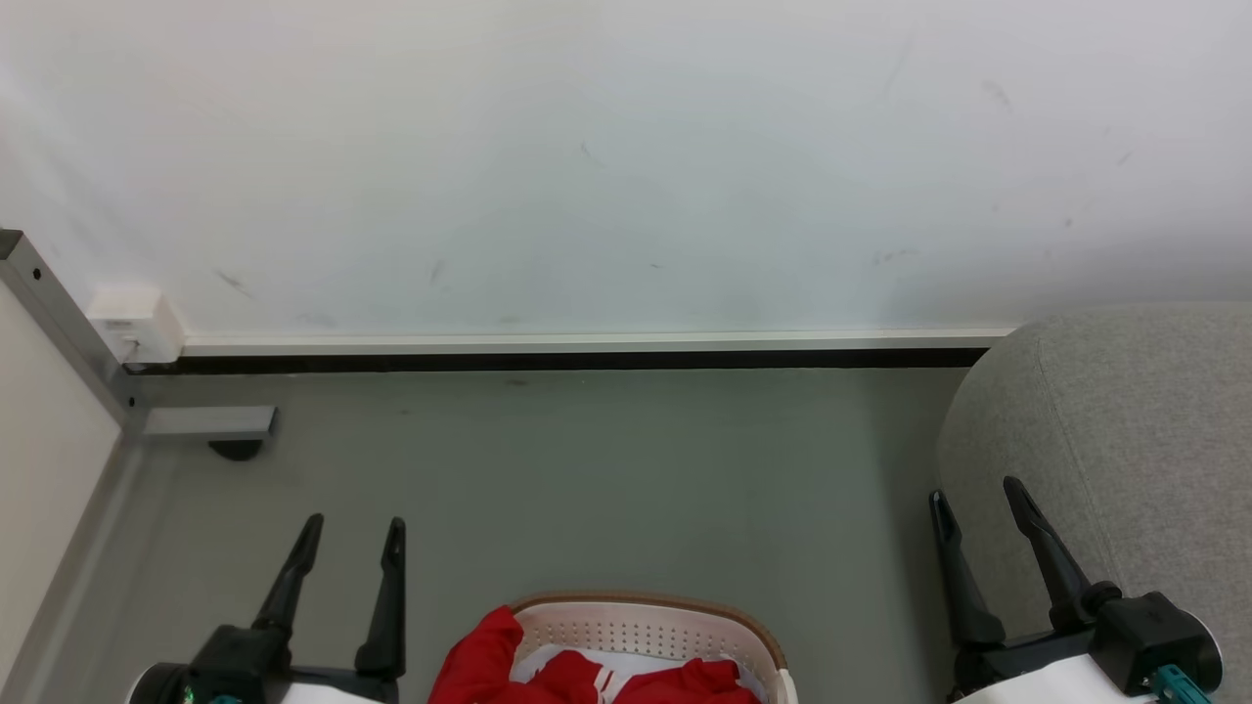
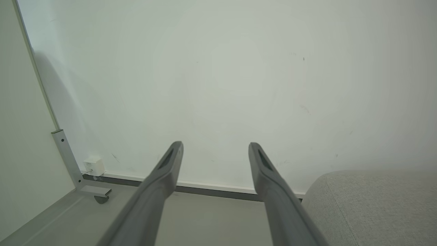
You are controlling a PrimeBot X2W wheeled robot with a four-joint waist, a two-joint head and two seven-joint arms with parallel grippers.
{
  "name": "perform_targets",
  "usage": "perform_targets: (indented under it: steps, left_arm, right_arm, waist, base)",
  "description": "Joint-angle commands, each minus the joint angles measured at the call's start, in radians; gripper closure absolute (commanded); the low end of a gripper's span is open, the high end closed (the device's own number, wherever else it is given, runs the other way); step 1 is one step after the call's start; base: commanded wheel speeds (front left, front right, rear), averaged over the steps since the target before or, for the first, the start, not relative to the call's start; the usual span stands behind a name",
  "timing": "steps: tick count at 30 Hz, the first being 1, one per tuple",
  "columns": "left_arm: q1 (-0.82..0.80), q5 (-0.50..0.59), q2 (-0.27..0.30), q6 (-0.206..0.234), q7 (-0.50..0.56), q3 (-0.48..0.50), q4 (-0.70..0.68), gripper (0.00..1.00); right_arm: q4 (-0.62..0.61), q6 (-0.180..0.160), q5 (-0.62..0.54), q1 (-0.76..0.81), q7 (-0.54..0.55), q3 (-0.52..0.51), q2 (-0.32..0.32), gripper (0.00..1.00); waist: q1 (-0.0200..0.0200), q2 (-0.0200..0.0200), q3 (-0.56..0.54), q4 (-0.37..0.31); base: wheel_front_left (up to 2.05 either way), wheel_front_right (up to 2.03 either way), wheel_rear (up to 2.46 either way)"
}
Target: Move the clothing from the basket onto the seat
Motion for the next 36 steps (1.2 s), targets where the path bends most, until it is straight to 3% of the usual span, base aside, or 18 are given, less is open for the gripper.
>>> perform_targets:
  steps: [1, 10, 20, 26, 36]
  left_arm:
    - [-0.001, 0.008, 0.000, -0.003, -0.001, 0.003, 0.002, 0.00]
    - [0.001, 0.005, -0.004, -0.006, -0.001, 0.008, 0.006, 0.00]
    - [-0.057, 0.027, 0.018, -0.034, -0.001, -0.019, 0.058, 0.00]
    - [-0.147, 0.060, 0.056, -0.059, 0.004, -0.082, 0.201, 0.00]
    - [-0.344, 0.106, 0.157, -0.085, 0.131, -0.236, 0.505, 0.00]
  right_arm:
    - [-0.002, -0.002, 0.000, -0.017, 0.000, 0.000, -0.006, 0.00]
    - [-0.005, -0.002, 0.007, -0.020, 0.000, -0.006, -0.006, 0.00]
    - [-0.027, -0.002, 0.005, -0.044, 0.000, -0.024, -0.006, 0.00]
    - [-0.049, -0.002, 0.015, -0.073, 0.000, -0.036, -0.005, 0.00]
    - [-0.086, -0.002, 0.049, -0.142, 0.000, -0.044, -0.004, 0.00]
  waist:
    - [-0.0001, 0.0000, 0.000, 0.000]
    - [-0.0001, 0.0000, 0.008, -0.016]
    - [-0.0001, 0.0000, 0.099, -0.090]
    - [-0.0001, 0.0000, 0.187, -0.135]
    - [-0.0001, 0.0000, 0.352, -0.221]
  base:
    - [0.00, 0.00, 0.00]
    - [0.00, 0.00, 0.00]
    - [0.00, 0.00, 0.00]
    - [0.00, 0.00, 0.00]
    - [0.00, 0.00, 0.00]
